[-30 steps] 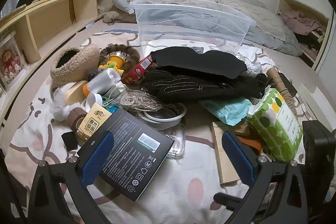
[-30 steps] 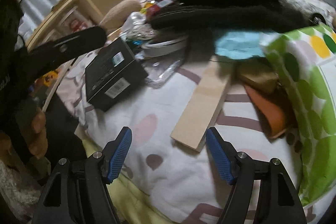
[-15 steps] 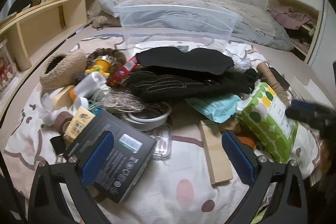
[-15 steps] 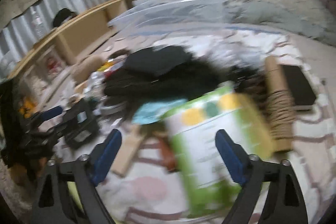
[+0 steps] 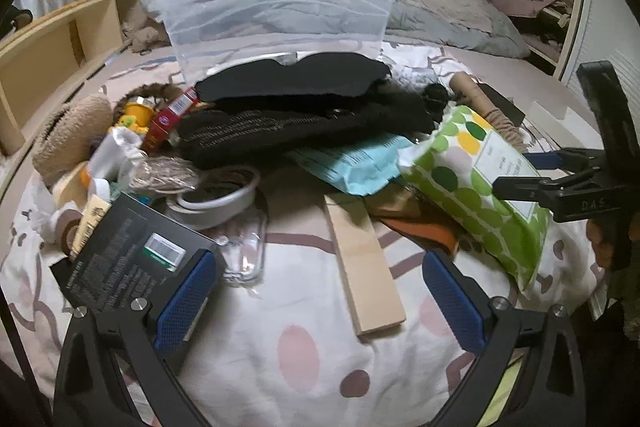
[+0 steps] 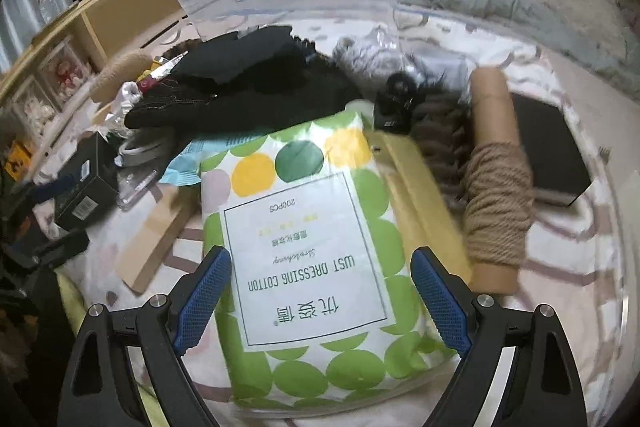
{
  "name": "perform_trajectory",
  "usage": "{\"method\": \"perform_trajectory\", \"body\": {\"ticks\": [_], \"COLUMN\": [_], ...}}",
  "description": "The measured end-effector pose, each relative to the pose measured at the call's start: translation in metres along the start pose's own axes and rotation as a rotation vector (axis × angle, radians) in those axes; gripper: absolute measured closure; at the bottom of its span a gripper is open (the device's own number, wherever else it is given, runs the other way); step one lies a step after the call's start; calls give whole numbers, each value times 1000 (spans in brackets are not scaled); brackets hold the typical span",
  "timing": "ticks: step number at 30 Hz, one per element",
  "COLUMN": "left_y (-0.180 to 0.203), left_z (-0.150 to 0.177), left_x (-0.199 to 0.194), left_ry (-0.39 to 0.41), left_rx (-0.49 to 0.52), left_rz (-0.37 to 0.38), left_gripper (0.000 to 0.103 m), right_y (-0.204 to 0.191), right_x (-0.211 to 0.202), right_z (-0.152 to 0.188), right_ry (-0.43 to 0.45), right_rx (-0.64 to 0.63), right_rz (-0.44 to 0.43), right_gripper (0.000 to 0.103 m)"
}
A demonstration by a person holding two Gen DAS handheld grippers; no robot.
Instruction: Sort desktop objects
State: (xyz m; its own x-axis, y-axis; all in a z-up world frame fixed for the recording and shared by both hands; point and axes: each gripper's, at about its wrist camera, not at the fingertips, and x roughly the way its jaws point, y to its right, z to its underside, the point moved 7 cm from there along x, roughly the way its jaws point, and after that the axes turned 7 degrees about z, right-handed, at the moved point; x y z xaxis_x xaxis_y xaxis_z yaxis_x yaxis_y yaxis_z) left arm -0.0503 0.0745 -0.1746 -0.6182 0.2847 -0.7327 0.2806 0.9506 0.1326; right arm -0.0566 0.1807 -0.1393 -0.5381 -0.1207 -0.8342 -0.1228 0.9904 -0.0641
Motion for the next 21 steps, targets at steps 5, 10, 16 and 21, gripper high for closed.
{"method": "perform_trajectory", "body": {"ticks": [5,10,16,21], "left_y": [3,4,5,9], "left_z": [2,4,8,13], "left_x": [3,6,10,17], "left_ry": [-10,-24,-40,-59], "left_rx": [3,-3,-12,0], "left_rz": [7,16,30,35], "left_gripper": [0,0,0,0], "right_y": [-17,-42,-46,-44], "right_x": [-6,-9,4,15], "right_z": [8,20,23,25], "right_ry": [-15,-38,-42,-62], "right_rx": [-11,-64,-75,-80], "right_rz": [-32,-33,99,147], "right_gripper": [4,3,3,3]}}
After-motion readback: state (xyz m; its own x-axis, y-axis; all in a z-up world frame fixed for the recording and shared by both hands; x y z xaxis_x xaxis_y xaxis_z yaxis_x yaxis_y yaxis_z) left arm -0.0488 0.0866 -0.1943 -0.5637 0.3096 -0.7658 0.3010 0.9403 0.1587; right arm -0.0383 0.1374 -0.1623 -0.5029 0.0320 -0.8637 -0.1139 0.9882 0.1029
